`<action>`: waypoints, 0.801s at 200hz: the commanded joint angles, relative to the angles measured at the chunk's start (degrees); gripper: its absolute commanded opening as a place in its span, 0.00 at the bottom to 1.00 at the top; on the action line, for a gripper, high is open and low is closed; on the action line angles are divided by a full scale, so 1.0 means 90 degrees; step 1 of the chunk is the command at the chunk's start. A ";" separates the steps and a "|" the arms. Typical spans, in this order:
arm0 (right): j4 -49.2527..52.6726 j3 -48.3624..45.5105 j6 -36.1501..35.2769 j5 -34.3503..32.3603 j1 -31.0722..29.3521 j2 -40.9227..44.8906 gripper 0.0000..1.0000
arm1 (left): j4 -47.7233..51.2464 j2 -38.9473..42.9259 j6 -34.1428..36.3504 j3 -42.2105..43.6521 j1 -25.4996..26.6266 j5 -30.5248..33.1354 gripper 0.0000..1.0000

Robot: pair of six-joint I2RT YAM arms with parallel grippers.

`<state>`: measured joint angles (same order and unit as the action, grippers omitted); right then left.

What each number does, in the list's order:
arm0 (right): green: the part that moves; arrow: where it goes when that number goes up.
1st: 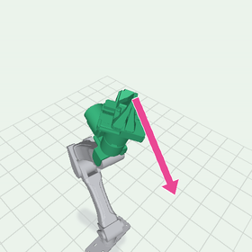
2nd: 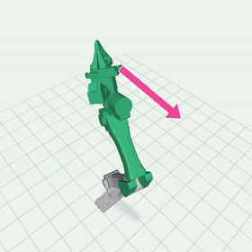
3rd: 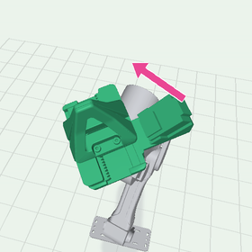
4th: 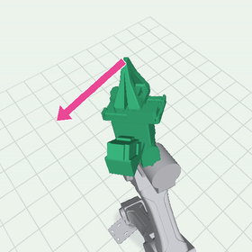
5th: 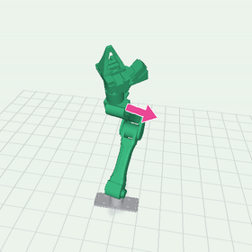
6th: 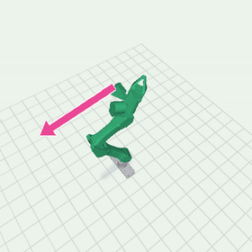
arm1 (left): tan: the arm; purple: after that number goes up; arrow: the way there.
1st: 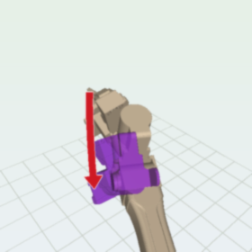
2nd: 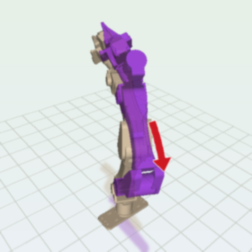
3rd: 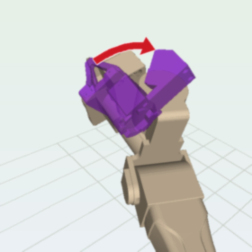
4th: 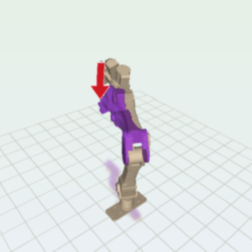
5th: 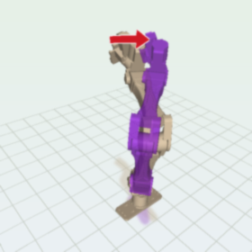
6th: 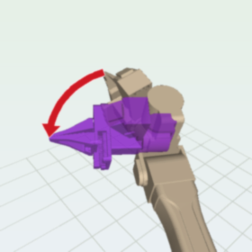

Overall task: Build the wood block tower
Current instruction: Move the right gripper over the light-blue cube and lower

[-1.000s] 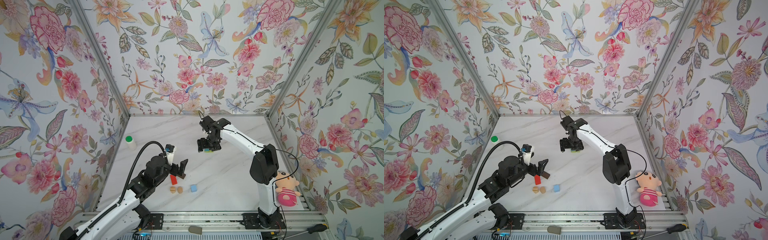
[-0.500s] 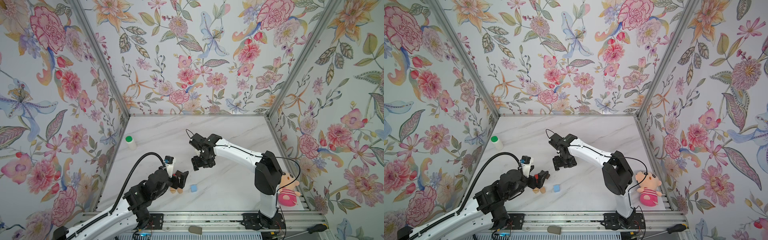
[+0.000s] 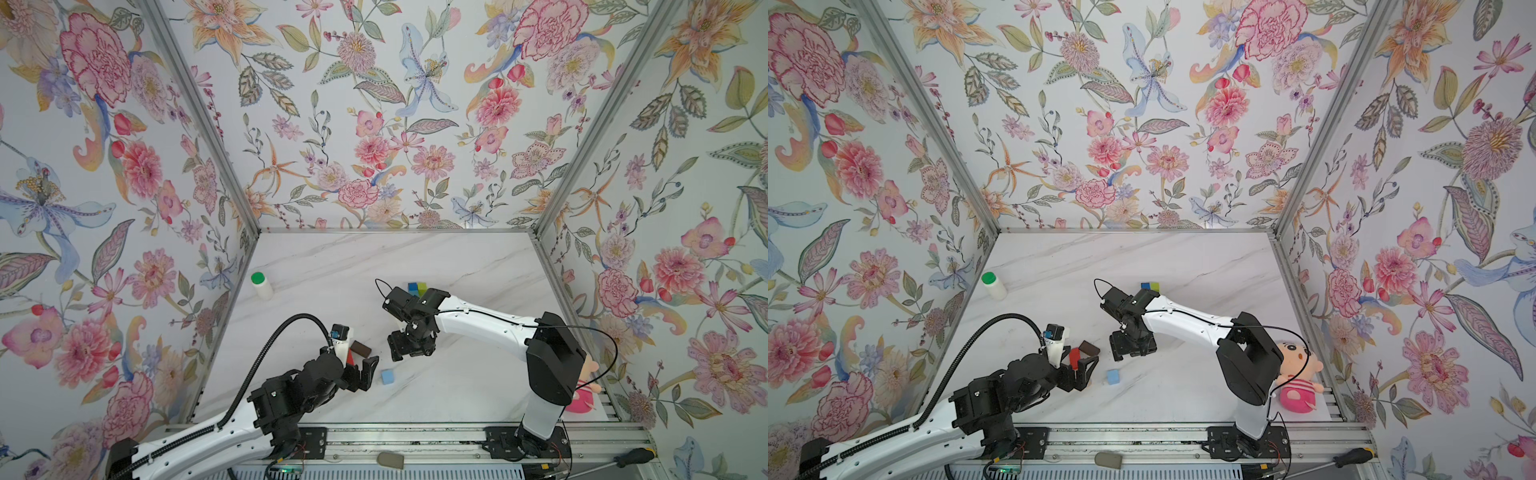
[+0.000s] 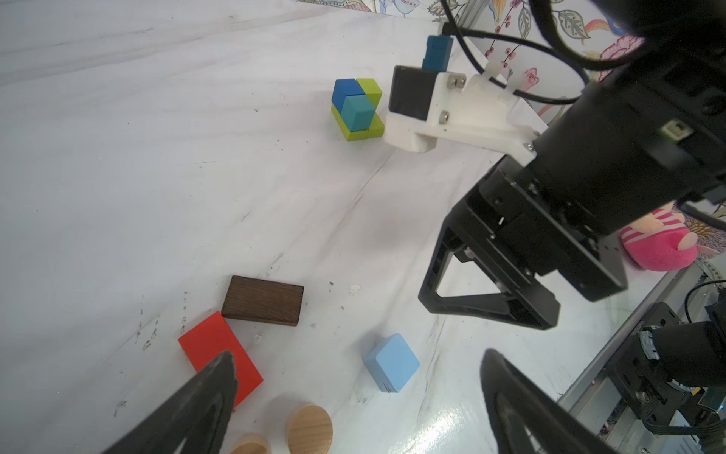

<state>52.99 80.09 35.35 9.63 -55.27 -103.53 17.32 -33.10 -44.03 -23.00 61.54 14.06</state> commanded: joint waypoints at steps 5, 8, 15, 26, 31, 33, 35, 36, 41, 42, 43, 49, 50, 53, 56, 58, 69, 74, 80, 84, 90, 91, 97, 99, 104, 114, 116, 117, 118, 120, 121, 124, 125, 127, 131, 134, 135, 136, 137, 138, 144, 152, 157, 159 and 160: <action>-0.0205 -0.0138 0.0145 0.0123 -0.0020 0.0174 0.71 | 0.0199 0.0011 -0.0060 -0.0020 0.0086 0.0270 0.98; -0.0213 -0.0138 0.0153 0.0129 -0.0018 0.0167 0.71 | 0.0202 0.0029 -0.0065 -0.0014 0.0086 0.0285 0.98; -0.0199 -0.0138 0.0139 0.0143 -0.0013 0.0157 0.71 | 0.0204 0.0061 -0.0079 0.0007 0.0086 0.0298 0.98; -0.0221 -0.0136 0.0134 0.0133 -0.0017 0.0165 0.71 | 0.0204 0.0134 -0.0117 0.0036 0.0082 0.0340 0.98; -0.0224 -0.0137 0.0135 0.0138 -0.0021 0.0156 0.71 | 0.0203 0.0159 -0.0124 0.0050 0.0085 0.0356 0.98; -0.0224 -0.0139 0.0142 0.0140 -0.0021 0.0158 0.71 | 0.0204 0.0164 -0.0121 0.0057 0.0086 0.0367 0.98; -0.0231 -0.0132 0.0136 0.0134 -0.0019 0.0151 0.72 | 0.0197 0.0177 -0.0133 0.0064 0.0089 0.0370 0.98; -0.0232 -0.0131 0.0135 0.0137 -0.0015 0.0153 0.72 | 0.0201 0.0185 -0.0135 0.0060 0.0087 0.0375 0.98; -0.0246 -0.0131 0.0147 0.0151 -0.0015 0.0155 0.71 | 0.0209 0.0199 -0.0132 0.0066 0.0086 0.0388 0.98; -0.0245 -0.0131 0.0145 0.0151 -0.0018 0.0150 0.71 | 0.0207 0.0200 -0.0135 0.0066 0.0086 0.0389 0.98; -0.0244 -0.0130 0.0145 0.0151 -0.0015 0.0148 0.72 | 0.0210 0.0201 -0.0131 0.0066 0.0086 0.0400 0.98; -0.0245 -0.0126 0.0145 0.0166 -0.0023 0.0133 0.72 | 0.0209 0.0205 -0.0135 0.0066 0.0084 0.0416 0.98; -0.0244 -0.0123 0.0145 0.0163 -0.0027 0.0130 0.72 | 0.0207 0.0199 -0.0136 0.0066 0.0085 0.0418 0.98; -0.0251 -0.0119 0.0148 0.0161 -0.0027 0.0131 0.72 | 0.0213 0.0201 -0.0128 0.0074 0.0086 0.0422 0.98; -0.0246 -0.0110 0.0154 0.0162 -0.0022 0.0127 0.72 | 0.0209 0.0201 -0.0127 0.0073 0.0078 0.0436 0.98; -0.0242 -0.0105 0.0152 0.0154 -0.0024 0.0124 0.72 | 0.0203 0.0199 -0.0125 0.0080 0.0084 0.0431 0.98; -0.0244 -0.0087 0.0170 0.0126 -0.0041 0.0126 0.72 | 0.0185 0.0148 -0.0083 0.0066 0.0085 0.0440 0.98; -0.0245 -0.0072 0.0174 0.0125 -0.0052 0.0119 0.72 | 0.0172 0.0116 -0.0050 0.0060 0.0087 0.0456 0.98; -0.0244 -0.0053 0.0187 0.0124 -0.0067 0.0109 0.72 | 0.0166 0.0088 -0.0028 0.0063 0.0087 0.0458 0.98; -0.0243 -0.0035 0.0197 0.0131 -0.0077 0.0098 0.72 | 0.0165 0.0068 -0.0008 0.0064 0.0086 0.0470 0.98; -0.0249 -0.0009 0.0218 0.0132 -0.0100 0.0067 0.72 | 0.0152 0.0044 0.0028 0.0079 0.0087 0.0471 0.98; -0.0246 -0.0001 0.0220 0.0132 -0.0105 0.0062 0.72 | 0.0154 0.0044 0.0038 0.0077 0.0087 0.0470 0.98; -0.0235 0.0032 0.0228 0.0144 -0.0145 0.0044 0.72 | 0.0155 0.0035 0.0078 0.0103 0.0086 0.0484 0.98; -0.0237 0.0042 0.0236 0.0149 -0.0155 0.0020 0.72 | 0.0158 0.0035 0.0083 0.0109 0.0091 0.0487 0.98; -0.0234 0.0078 0.0235 0.0149 -0.0190 -0.0005 0.72 | 0.0183 0.0035 0.0088 0.0142 0.0085 0.0504 0.98; -0.0235 0.0115 0.0256 0.0137 -0.0268 -0.0072 0.72 | 0.0194 0.0083 0.0095 0.0205 0.0087 0.0527 0.99; -0.0234 0.0129 0.0260 0.0138 -0.0278 -0.0085 0.72 | 0.0194 0.0096 0.0092 0.0223 0.0086 0.0527 0.98; -0.0234 0.0131 0.0266 0.0135 -0.0277 -0.0092 0.72 | 0.0195 0.0105 0.0090 0.0232 0.0086 0.0527 0.98; -0.0234 0.0133 0.0263 0.0133 -0.0286 -0.0105 0.72 | 0.0195 0.0109 0.0089 0.0242 0.0091 0.0527 0.98; -0.0234 0.0138 0.0262 0.0137 -0.0300 -0.0132 0.72 | 0.0190 0.0122 0.0083 0.0254 0.0087 0.0527 0.99; -0.0234 0.0141 0.0262 0.0139 -0.0302 -0.0140 0.72 | 0.0187 0.0133 0.0085 0.0262 0.0087 0.0527 0.99; -0.0234 0.0149 0.0270 0.0143 -0.0317 -0.0170 0.72 | 0.0178 0.0162 0.0075 0.0291 0.0086 0.0520 0.99; -0.0239 0.0151 0.0270 0.0147 -0.0320 -0.0178 0.72 | 0.0176 0.0172 0.0072 0.0300 0.0086 0.0519 0.99; -0.0240 0.0160 0.0278 0.0150 -0.0323 -0.0189 0.72 | 0.0166 0.0192 0.0062 0.0312 0.0084 0.0510 0.99; -0.0243 0.0171 0.0286 0.0151 -0.0347 -0.0221 0.72 | 0.0155 0.0222 0.0049 0.0354 0.0086 0.0513 0.99; -0.0243 0.0182 0.0290 0.0157 -0.0359 -0.0251 0.72 | 0.0155 0.0250 0.0030 0.0374 0.0086 0.0501 0.99; -0.0239 0.0187 0.0290 0.0154 -0.0366 -0.0258 0.72 | 0.0151 0.0260 0.0025 0.0381 0.0086 0.0504 0.99; -0.0236 0.0200 0.0295 0.0152 -0.0370 -0.0266 0.72 | 0.0148 0.0265 0.0017 0.0385 0.0091 0.0501 0.99; -0.0235 0.0201 0.0298 0.0152 -0.0376 -0.0270 0.72 | 0.0147 0.0267 0.0013 0.0396 0.0089 0.0499 0.99; -0.0239 0.0202 0.0299 0.0151 -0.0380 -0.0277 0.72 | 0.0141 0.0278 0.0016 0.0397 0.0083 0.0499 0.99; -0.0252 0.0228 0.0313 0.0173 -0.0403 -0.0317 0.71 | 0.0122 0.0321 -0.0009 0.0433 0.0090 0.0501 0.99; -0.0253 0.0259 0.0315 0.0178 -0.0433 -0.0365 0.71 | 0.0118 0.0338 -0.0020 0.0479 0.0085 0.0498 0.99; -0.0269 0.0280 0.0320 0.0182 -0.0458 -0.0395 0.70 | 0.0107 0.0348 -0.0041 0.0509 0.0088 0.0498 0.99; -0.0272 0.0280 0.0325 0.0186 -0.0465 -0.0412 0.70 | 0.0107 0.0350 -0.0045 0.0514 0.0084 0.0500 0.99; -0.0272 0.0285 0.0322 0.0188 -0.0468 -0.0417 0.70 | 0.0107 0.0349 -0.0047 0.0519 0.0085 0.0499 0.99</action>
<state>50.83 80.93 37.17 11.00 -58.61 -105.16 18.00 -30.92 -44.23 -19.64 61.54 17.19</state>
